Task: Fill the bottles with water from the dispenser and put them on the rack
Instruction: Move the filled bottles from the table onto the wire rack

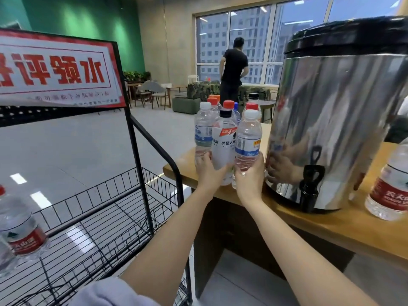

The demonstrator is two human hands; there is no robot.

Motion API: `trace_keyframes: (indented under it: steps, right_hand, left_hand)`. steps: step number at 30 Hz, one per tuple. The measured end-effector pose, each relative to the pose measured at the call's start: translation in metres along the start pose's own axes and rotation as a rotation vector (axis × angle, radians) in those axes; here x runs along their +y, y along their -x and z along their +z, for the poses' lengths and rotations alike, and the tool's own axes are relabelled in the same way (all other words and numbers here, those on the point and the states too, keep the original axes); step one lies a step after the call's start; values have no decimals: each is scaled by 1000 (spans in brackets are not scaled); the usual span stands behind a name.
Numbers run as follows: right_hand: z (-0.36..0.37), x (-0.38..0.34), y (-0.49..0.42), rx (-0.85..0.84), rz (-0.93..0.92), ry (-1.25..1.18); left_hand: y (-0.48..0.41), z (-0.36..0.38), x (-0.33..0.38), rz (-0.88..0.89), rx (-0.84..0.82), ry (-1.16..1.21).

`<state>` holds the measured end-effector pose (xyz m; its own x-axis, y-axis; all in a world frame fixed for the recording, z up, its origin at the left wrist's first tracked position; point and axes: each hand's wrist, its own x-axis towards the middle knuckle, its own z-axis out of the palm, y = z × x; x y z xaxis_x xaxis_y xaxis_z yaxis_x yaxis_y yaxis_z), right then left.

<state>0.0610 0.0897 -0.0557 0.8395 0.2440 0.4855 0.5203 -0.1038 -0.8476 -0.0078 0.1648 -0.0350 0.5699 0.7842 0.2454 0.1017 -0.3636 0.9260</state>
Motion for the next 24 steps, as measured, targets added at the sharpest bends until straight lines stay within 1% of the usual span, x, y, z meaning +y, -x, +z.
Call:
trace_keyframes:
  steps: [3,5,7,9,10,13,17,19,21,24]
  right_hand:
    - [-1,3,0,-9,-14,-1]
    - [-1,4,0,-18,-16,-14]
    - [-2,4,1,-20,-17,-20]
    - [-5,5,2,-20,-26,-38]
    - [-7,6,2,-27,-30,-48]
    - [-11,6,5,-40,-51,-77]
    - [-14,4,15,-86,-87,-120]
    - [-14,-3,24,-129,-86,-187]
    - [-10,-15,34,-177,-106,-277]
    - [7,-41,46,-240,-152,-337]
  left_hand:
    - [3,3,-1,-30,-31,175]
    - [4,3,1,-31,-21,193]
    - [1,3,0,-26,2,142]
    - [-1,2,-2,-46,7,15]
    - [-2,1,-4,-57,-5,-2]
    - [2,-1,-8,-69,-47,178]
    - [16,-6,-10,-56,29,261]
    - [25,-15,-11,-38,78,284]
    - [33,-32,-12,-14,131,287]
    - [39,-70,-12,16,218,253]
